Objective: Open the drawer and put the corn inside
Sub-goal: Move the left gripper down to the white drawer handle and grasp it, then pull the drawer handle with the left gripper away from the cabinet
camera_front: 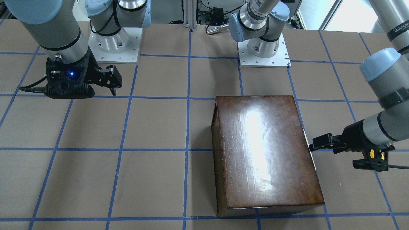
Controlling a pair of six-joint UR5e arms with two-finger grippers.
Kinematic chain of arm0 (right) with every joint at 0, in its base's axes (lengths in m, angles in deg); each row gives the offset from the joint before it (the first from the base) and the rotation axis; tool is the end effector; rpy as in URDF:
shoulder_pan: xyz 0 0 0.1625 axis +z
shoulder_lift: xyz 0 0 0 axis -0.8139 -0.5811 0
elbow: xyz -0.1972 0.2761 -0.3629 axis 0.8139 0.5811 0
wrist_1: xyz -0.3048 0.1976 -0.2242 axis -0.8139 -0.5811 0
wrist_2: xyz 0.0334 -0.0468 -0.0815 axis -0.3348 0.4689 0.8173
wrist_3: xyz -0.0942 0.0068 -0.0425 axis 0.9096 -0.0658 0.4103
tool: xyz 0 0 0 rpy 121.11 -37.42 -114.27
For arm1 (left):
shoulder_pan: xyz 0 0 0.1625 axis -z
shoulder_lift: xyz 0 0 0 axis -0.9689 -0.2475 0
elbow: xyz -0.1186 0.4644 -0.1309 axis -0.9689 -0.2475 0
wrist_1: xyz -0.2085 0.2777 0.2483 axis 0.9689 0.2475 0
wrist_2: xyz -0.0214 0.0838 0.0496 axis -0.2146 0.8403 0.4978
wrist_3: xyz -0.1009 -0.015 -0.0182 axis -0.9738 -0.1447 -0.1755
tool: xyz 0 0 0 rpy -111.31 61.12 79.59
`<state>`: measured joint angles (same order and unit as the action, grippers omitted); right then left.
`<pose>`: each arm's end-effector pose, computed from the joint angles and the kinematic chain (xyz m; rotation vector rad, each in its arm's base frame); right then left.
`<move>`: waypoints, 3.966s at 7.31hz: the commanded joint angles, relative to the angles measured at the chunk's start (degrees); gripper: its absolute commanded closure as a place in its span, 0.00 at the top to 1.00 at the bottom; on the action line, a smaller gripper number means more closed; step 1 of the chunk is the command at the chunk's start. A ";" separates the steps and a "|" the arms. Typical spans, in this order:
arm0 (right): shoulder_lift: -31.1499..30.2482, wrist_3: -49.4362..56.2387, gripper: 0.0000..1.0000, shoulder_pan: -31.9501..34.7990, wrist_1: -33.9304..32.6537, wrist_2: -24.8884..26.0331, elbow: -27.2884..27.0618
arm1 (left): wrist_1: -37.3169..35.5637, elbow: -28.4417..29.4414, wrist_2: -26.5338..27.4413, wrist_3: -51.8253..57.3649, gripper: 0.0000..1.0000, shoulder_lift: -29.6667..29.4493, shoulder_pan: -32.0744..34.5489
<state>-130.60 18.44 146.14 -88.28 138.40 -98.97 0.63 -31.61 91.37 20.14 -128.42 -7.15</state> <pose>0.1438 -0.5459 0.5304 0.1290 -3.0845 -0.1430 0.1007 -0.6706 0.3771 -0.0224 -2.9023 -0.1471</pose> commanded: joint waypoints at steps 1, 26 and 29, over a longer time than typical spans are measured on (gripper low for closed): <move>0.00 0.00 1.00 0.00 0.00 0.00 0.00 | -0.64 -0.69 -0.50 1.64 1.00 -0.41 -0.05; 0.00 0.00 1.00 0.00 0.00 0.00 0.00 | -2.39 -0.96 -0.15 3.05 1.00 -3.40 -9.09; 0.00 0.00 1.00 0.09 0.00 0.00 0.00 | -2.31 -0.79 -0.15 3.05 1.00 -3.40 -9.55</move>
<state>-130.60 18.44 146.16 -88.28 138.40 -98.97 -1.75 -32.47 91.22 23.20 -131.82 -16.59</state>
